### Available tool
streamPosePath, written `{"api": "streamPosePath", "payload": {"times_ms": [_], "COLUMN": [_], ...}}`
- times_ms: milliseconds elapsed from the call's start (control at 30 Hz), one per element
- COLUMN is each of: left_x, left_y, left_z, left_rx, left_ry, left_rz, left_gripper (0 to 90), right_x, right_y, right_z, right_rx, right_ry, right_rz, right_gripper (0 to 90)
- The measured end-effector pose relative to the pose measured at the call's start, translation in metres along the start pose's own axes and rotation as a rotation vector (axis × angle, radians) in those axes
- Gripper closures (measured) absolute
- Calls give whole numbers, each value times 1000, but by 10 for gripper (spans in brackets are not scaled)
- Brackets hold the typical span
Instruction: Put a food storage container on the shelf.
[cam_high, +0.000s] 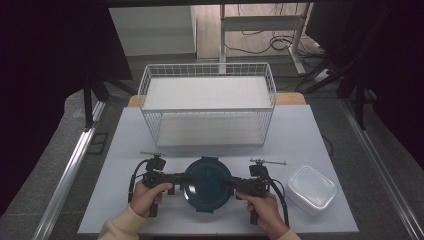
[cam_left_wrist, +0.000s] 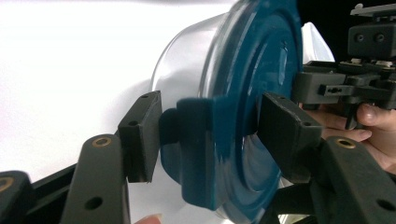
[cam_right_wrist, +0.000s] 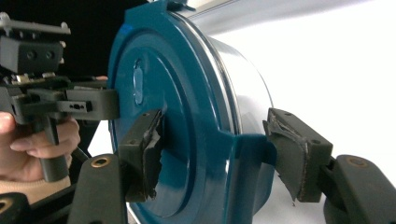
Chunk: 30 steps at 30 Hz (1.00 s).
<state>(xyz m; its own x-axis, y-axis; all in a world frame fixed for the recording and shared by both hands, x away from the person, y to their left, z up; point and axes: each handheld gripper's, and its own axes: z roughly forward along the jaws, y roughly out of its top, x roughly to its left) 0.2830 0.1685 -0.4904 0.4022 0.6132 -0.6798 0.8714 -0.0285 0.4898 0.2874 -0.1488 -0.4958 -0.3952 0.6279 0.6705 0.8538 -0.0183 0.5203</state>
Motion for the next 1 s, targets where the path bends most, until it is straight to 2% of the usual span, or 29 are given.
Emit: {"api": "streamPosePath", "payload": {"times_ms": [700, 1000], "left_x": [-12, -18], "left_y": [9, 20], "left_z": [-15, -25], "left_rx": [-49, -82], "left_ry": [-2, -8], "left_rz": [36, 55], "left_gripper": [423, 425], "right_x": [17, 26], "right_y": [19, 33], "right_z": [-8, -11], "right_rx": [-25, -34], "right_ry": [12, 15], "right_rz": [-105, -147], "right_gripper": [378, 377]}}
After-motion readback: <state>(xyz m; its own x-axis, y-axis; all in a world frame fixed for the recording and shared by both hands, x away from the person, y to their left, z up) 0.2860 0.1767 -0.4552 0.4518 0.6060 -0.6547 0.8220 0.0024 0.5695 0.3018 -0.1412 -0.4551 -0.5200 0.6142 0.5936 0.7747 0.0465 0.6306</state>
